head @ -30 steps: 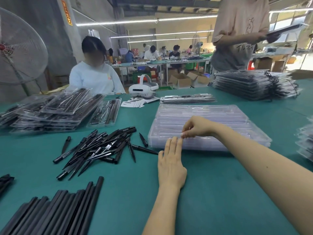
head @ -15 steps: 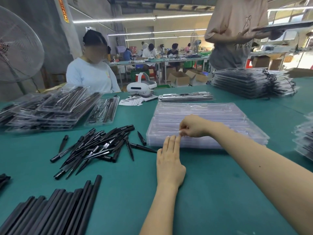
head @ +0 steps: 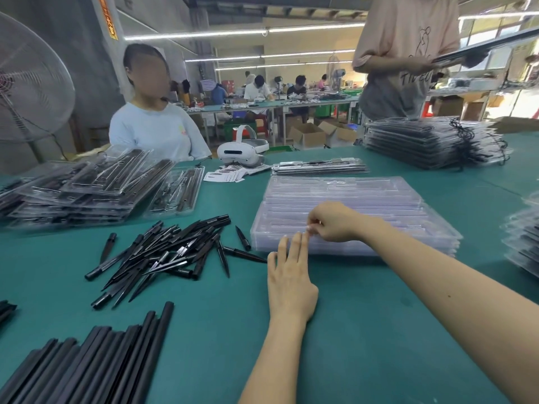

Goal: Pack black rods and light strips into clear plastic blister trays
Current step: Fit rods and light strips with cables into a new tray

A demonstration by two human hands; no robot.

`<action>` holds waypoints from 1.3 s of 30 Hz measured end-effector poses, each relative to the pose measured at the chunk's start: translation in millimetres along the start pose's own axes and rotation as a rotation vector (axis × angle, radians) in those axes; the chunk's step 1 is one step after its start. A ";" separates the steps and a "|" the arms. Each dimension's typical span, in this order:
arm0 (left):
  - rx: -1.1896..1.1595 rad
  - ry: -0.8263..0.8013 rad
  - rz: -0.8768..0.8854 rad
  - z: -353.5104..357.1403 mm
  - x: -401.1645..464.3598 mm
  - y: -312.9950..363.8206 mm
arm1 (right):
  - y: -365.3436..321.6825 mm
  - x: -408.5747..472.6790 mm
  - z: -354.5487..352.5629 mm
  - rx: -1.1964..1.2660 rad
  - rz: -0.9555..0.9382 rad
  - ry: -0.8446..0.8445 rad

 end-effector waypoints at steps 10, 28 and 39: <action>0.061 -0.018 -0.021 -0.9 -0.7 1.8 | -10.3 -15.7 12.6 -0.268 -0.039 0.170; -0.021 -0.086 -0.067 4.2 -2.9 -3.5 | 19.2 1.6 -89.4 -0.227 0.147 0.445; 0.147 -0.089 0.056 -9.3 13.8 -1.8 | -2.6 -27.2 16.0 -0.335 -0.022 0.276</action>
Point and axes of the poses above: each hand's wrist, its own x-axis towards the middle knuckle, its own z-axis out of the palm, y = z × x, the point moved 4 cm from there along x, towards the middle knuckle
